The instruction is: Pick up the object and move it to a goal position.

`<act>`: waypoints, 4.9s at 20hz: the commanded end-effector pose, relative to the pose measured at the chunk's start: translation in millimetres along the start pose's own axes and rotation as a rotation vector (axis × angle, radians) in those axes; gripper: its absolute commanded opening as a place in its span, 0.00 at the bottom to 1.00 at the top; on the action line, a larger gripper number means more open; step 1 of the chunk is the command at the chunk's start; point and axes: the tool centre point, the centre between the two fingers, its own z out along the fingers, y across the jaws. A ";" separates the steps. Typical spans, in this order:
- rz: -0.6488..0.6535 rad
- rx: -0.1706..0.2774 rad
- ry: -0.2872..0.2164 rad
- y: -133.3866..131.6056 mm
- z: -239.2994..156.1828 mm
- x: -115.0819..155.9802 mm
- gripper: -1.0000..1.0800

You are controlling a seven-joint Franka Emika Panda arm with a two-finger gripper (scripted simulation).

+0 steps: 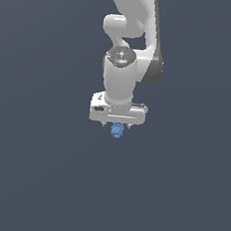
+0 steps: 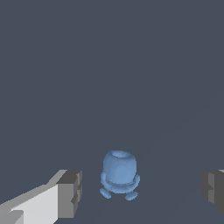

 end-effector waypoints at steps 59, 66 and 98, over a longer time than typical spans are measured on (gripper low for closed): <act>0.114 -0.025 -0.007 -7.2 133.0 -64.0 0.96; 0.114 -0.025 -0.007 -7.2 133.0 -64.0 0.00; 0.114 -0.026 -0.007 -76.2 26.7 35.7 0.00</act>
